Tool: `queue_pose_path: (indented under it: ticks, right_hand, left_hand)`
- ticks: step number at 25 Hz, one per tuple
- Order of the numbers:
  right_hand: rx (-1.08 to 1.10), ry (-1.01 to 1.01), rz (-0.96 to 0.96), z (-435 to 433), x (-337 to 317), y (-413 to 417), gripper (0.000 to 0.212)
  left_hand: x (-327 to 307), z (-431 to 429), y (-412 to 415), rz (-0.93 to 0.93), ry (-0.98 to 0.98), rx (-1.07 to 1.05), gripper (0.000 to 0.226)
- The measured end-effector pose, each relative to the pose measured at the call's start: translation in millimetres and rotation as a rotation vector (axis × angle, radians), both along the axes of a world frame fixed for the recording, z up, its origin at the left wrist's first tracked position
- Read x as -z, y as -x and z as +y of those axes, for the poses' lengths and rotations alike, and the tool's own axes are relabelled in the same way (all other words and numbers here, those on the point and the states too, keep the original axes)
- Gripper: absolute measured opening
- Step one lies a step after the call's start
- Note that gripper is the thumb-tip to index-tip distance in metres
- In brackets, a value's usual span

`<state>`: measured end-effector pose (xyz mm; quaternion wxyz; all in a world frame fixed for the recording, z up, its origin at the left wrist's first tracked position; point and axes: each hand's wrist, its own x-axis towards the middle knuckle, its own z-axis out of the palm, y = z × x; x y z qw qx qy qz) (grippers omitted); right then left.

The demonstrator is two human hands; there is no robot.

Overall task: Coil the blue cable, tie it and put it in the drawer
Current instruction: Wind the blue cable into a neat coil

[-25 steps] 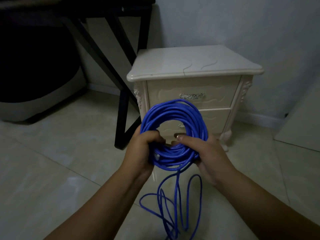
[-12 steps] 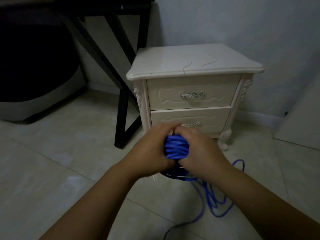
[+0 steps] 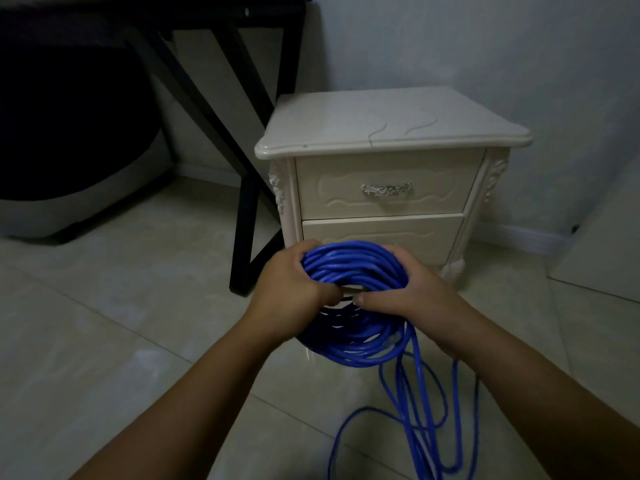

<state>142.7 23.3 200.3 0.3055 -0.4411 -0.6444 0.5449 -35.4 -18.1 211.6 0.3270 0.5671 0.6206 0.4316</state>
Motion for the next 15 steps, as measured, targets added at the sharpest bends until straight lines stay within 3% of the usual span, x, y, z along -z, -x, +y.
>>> queue_pose_path:
  ticks: [5, 10, 13, 15]
  right_hand:
    - [0.086, 0.339, 0.395, 0.7, 19.7, 9.5, 0.051]
    - [0.069, 0.412, 0.561, -2.7, 14.1, 12.3, 0.07]
    - [0.105, 0.228, 0.386, -16.5, 12.7, 20.2, 0.092]
    - [0.188, 0.084, 0.255, -21.9, 17.4, 27.9, 0.092]
  left_hand:
    - [-2.2, 5.2, 4.4, -0.417, 0.022, -0.166, 0.042]
    - [7.7, 1.5, 2.4, -0.624, 0.084, -0.211, 0.034]
    - [9.1, 2.1, -1.9, -0.87, 0.105, -0.274, 0.027]
    - [6.5, 1.6, -7.0, -0.927, 0.103, -0.299, 0.018]
